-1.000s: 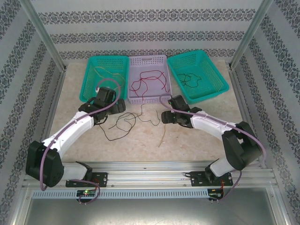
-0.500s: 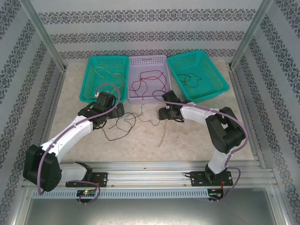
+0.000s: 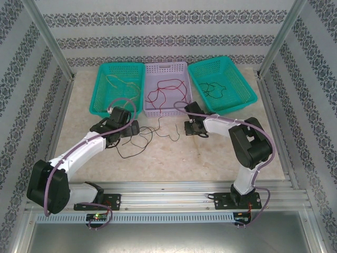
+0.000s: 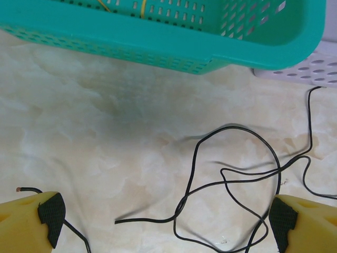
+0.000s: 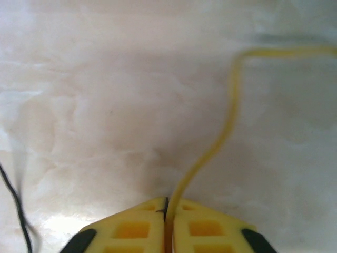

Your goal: Untangle the cables

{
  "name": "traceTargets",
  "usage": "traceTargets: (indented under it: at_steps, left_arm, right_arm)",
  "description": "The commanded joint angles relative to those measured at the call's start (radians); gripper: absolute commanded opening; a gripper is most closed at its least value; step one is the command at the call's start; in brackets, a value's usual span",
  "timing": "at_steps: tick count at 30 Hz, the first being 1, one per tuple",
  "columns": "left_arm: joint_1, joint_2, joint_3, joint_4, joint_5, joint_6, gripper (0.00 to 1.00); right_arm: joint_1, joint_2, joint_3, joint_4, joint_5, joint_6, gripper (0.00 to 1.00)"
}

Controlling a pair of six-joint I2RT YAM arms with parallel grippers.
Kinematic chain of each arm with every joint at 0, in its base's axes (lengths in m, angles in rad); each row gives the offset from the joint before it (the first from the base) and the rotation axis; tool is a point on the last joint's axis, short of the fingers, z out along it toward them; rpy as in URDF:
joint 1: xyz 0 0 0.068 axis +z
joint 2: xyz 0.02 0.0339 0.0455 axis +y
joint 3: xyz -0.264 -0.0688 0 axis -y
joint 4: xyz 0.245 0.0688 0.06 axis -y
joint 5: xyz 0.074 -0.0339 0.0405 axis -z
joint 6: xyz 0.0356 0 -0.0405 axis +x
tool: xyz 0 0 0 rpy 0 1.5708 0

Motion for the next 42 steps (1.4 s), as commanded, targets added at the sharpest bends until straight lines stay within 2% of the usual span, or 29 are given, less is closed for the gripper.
traceTargets:
  at_steps: [1,9,12,15,17,24,26,29,30,31,32,34,36,39,42]
  left_arm:
    - [-0.015,0.004,-0.019,0.028,-0.008,-0.024,1.0]
    - [-0.014,-0.093,0.046,-0.052,0.015,-0.03,1.0]
    - [-0.011,-0.142,0.084,-0.112,0.011,-0.028,1.0]
    - [-0.005,-0.227,0.098,-0.148,0.003,-0.011,1.0]
    - [-0.002,-0.28,0.11,-0.179,-0.002,0.006,1.0]
    - [0.014,-0.418,0.118,-0.298,-0.032,0.072,1.0]
    - [0.019,-0.472,0.103,-0.315,-0.039,0.083,1.0]
    - [0.026,-0.551,0.086,-0.327,-0.065,0.107,1.0]
    - [0.028,-0.572,0.086,-0.33,-0.074,0.123,1.0]
    - [0.029,-0.585,0.085,-0.339,-0.087,0.131,1.0]
    - [0.029,-0.594,0.085,-0.349,-0.102,0.135,1.0]
    - [0.032,-0.616,0.074,-0.355,-0.12,0.143,1.0]
    - [0.032,-0.64,0.055,-0.347,-0.125,0.142,1.0]
    - [0.033,-0.653,0.046,-0.335,-0.117,0.138,1.0]
    - [0.034,-0.64,0.048,-0.334,-0.114,0.14,1.0]
  right_arm:
    - [-0.005,-0.072,-0.026,-0.004,0.001,0.002,0.0]
    - [0.071,-0.396,-0.03,-0.114,0.018,-0.004,0.0]
    - [0.138,-0.47,0.052,-0.174,0.036,-0.02,0.0]
    - [0.187,-0.456,0.201,-0.205,0.009,-0.045,0.0]
    - [0.208,-0.396,0.334,-0.217,-0.034,-0.074,0.0]
    - [0.239,0.067,0.993,-0.378,-0.276,-0.113,0.0]
    - [0.24,0.251,1.259,-0.477,-0.367,-0.105,0.0]
    - [0.243,0.576,1.764,-0.636,-0.479,-0.063,0.0]
    - [0.239,0.674,1.927,-0.639,-0.537,-0.025,0.0]
    - [0.229,0.734,1.998,-0.596,-0.59,0.029,0.0]
    - [0.22,0.752,1.987,-0.534,-0.627,0.086,0.0]
    - [0.207,0.715,1.805,-0.332,-0.705,0.163,0.0]
    - [0.209,0.698,1.691,-0.237,-0.691,0.149,0.0]
    - [0.208,0.793,1.794,-0.281,-0.659,0.099,0.0]
    - [0.175,0.879,1.823,-0.2,-0.702,0.215,0.0]
